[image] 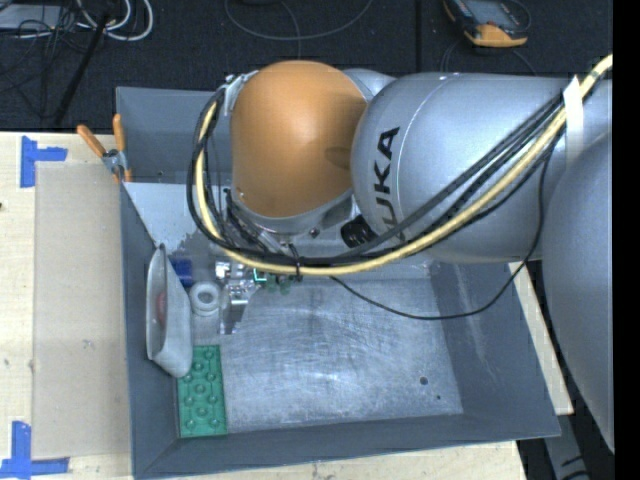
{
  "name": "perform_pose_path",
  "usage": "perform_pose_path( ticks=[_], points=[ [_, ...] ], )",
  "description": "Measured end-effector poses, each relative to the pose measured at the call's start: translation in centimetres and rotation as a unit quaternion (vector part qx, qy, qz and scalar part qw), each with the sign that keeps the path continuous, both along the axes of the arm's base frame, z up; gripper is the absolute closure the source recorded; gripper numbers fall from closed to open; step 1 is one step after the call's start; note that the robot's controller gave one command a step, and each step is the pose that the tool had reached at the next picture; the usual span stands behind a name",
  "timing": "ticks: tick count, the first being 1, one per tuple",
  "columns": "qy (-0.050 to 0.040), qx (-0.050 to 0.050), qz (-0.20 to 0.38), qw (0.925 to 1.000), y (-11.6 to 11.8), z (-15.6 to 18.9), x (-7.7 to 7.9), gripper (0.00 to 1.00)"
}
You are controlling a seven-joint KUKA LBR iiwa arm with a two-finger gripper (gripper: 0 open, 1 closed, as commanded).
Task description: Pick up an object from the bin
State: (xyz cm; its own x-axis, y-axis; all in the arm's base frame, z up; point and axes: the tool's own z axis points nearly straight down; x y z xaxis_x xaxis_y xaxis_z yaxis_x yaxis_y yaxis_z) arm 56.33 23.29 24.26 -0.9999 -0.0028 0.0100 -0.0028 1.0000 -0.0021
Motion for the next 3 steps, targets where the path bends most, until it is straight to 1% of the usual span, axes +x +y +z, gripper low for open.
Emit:
perform_pose_path(
  ticks=[1, 2, 3],
  points=[
    [-0.0095, 0.002, -0.034, 0.9994, -1.1, -15.4, 3.9, 0.00],
    [-0.0045, -0.014, -0.136, 0.9906, -0.3, -16.8, 3.0, 0.00],
    [-0.0066, -0.002, -0.140, 0.9902, 0.6, -16.7, 2.9, 1.00]
  ],
)
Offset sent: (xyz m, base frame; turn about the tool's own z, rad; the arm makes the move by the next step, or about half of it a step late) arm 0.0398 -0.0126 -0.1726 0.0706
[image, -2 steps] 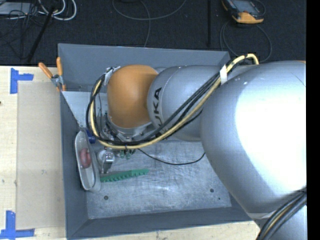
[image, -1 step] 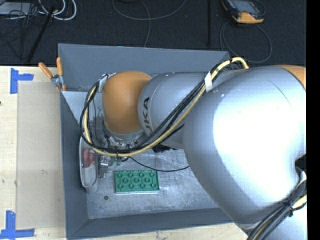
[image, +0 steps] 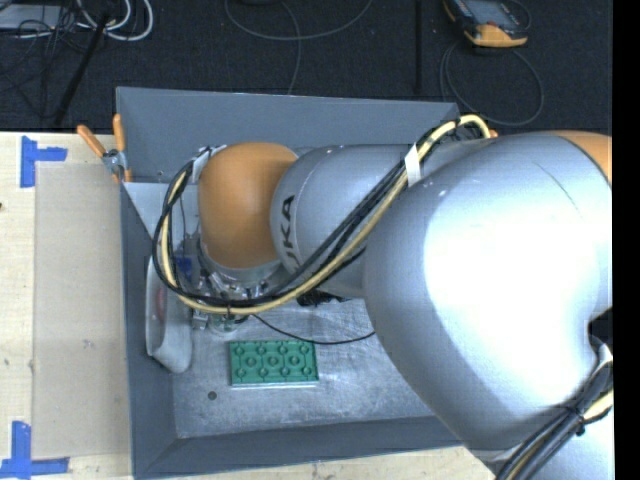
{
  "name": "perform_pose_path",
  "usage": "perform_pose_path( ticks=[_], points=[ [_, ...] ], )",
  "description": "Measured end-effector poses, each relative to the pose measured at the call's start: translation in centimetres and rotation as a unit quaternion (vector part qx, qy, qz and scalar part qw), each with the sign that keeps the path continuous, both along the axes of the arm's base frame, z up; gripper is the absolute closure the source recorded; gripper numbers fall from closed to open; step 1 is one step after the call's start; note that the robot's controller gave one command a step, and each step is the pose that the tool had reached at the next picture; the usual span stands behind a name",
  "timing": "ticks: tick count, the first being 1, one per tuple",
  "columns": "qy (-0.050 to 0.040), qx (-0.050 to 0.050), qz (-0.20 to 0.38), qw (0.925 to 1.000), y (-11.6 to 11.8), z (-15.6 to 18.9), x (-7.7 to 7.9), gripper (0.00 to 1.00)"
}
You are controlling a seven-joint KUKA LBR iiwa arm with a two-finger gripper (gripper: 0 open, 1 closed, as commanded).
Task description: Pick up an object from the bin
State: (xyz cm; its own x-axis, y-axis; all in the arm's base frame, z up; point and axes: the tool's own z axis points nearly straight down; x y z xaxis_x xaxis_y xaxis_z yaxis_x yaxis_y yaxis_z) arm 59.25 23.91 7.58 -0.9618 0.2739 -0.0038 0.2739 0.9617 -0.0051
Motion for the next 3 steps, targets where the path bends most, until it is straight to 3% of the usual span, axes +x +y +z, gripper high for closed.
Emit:
perform_pose_path(
  ticks=[1, 2, 3],
  points=[
    [0.0049, -0.002, 0.092, 0.9958, 0.2, 0.1, -9.6, 1.00],
    [0.0025, 0.000, 0.090, 0.9959, 0.2, 0.1, -9.4, 0.00],
    [0.0043, 0.001, 0.164, 0.9864, -10.0, 3.6, -11.5, 0.00]
  ],
)
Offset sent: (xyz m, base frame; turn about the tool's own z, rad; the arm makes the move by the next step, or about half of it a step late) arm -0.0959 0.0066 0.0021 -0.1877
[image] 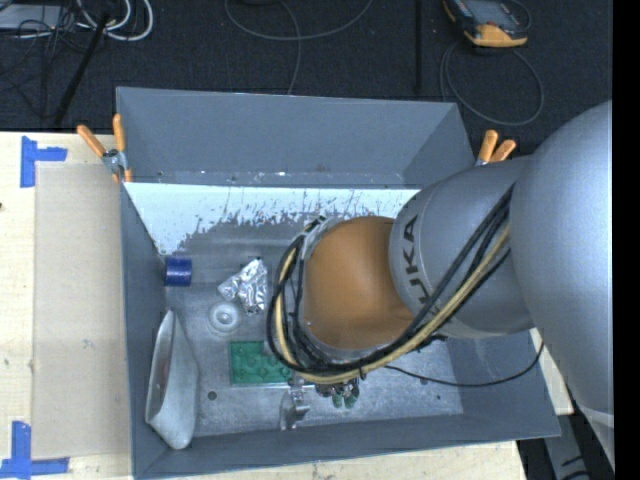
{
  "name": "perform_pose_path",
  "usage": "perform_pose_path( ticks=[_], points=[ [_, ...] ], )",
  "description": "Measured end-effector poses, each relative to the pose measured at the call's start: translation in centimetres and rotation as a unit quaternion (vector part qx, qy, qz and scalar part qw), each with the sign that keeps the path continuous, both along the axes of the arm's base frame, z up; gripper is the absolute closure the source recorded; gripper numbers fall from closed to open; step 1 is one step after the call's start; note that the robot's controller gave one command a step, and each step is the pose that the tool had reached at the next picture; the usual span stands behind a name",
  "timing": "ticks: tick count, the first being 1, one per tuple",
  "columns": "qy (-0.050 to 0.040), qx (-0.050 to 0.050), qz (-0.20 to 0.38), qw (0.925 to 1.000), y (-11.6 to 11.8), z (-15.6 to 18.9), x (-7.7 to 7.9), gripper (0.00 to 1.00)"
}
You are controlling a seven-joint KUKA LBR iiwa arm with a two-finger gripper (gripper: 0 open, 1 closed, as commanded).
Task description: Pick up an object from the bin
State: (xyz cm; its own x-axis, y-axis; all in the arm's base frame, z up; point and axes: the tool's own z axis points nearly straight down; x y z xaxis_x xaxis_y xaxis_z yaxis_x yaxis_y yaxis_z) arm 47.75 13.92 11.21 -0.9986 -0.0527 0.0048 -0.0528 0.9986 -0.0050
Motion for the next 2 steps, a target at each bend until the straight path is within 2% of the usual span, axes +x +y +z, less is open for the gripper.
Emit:
perform_pose_path(
  ticks=[1, 2],
  points=[
    [-0.0025, 0.004, 0.127, 0.9919, -5.9, -3.0, 2.4, 0.00],
    [-0.0115, 0.005, 0.267, 0.9636, -8.5, -3.3, 1.7, 0.00]
  ],
)
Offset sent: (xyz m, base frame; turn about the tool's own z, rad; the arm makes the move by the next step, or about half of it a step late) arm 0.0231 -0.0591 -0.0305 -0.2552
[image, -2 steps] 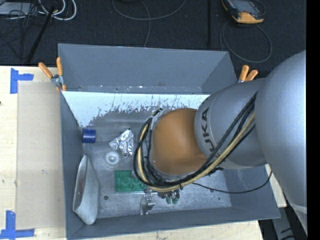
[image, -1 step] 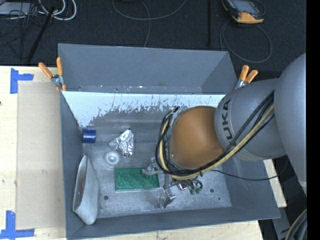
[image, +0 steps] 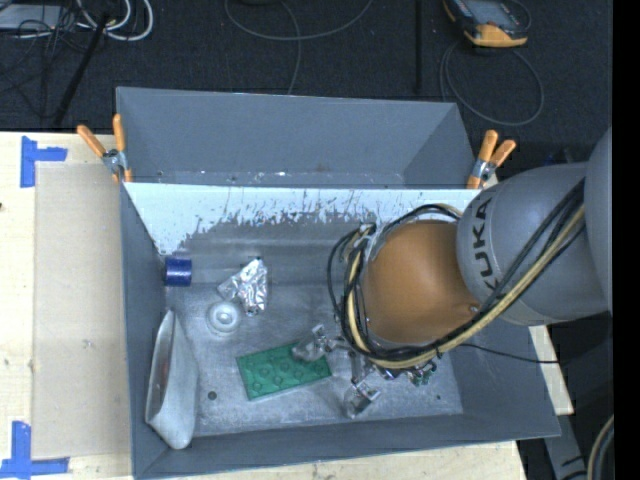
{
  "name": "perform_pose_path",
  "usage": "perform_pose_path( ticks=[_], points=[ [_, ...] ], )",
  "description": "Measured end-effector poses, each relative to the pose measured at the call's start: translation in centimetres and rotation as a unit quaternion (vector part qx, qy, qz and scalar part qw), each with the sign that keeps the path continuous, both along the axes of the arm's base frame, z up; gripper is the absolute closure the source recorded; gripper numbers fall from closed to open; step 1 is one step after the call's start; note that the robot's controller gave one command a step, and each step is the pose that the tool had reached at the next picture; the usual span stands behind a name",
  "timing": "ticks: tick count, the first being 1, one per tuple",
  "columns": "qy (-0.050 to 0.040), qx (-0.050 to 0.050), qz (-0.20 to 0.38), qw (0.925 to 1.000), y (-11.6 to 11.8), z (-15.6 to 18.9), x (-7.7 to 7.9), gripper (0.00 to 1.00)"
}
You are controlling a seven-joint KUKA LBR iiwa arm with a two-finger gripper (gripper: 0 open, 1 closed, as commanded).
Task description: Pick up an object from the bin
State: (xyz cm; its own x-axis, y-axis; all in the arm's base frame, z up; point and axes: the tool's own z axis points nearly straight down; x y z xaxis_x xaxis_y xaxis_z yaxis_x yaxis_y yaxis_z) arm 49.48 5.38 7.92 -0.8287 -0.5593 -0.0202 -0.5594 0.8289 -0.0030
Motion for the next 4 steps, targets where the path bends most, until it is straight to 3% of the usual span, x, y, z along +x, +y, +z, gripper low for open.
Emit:
perform_pose_path(
  ticks=[1, 2, 3, 4],
  points=[
    [-0.0023, -0.005, 0.101, 0.9949, 8.1, -0.2, -1.7, 0.00],
    [0.0068, -0.015, 0.245, 0.9694, 11.5, -0.3, -1.8, 0.00],
    [0.0016, -0.008, 0.248, 0.9688, 12.3, -0.1, -1.9, 1.00],
    [0.0035, -0.005, 0.249, 0.9685, 16.0, 13.4, 0.0, 1.00]
  ],
)
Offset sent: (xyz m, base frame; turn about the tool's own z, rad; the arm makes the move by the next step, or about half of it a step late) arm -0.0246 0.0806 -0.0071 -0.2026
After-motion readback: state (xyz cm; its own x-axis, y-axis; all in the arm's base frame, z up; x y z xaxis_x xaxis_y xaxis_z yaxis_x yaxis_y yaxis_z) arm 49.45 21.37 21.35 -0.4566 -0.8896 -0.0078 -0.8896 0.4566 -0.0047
